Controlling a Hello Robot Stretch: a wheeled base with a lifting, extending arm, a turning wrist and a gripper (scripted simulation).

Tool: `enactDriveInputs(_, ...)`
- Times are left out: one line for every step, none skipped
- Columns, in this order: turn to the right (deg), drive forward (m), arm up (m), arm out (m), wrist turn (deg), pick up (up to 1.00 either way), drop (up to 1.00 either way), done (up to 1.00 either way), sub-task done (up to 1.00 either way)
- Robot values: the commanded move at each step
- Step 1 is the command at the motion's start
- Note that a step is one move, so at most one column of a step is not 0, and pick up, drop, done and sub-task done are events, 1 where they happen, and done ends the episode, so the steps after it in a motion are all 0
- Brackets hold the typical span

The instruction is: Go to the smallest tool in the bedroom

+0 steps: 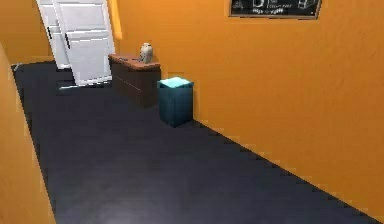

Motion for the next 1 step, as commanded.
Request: enactDriveInputs(0.0, 0.2, 0.0, 0.0, 0.0, 0.0, 0.0, 0.0, 0.0)
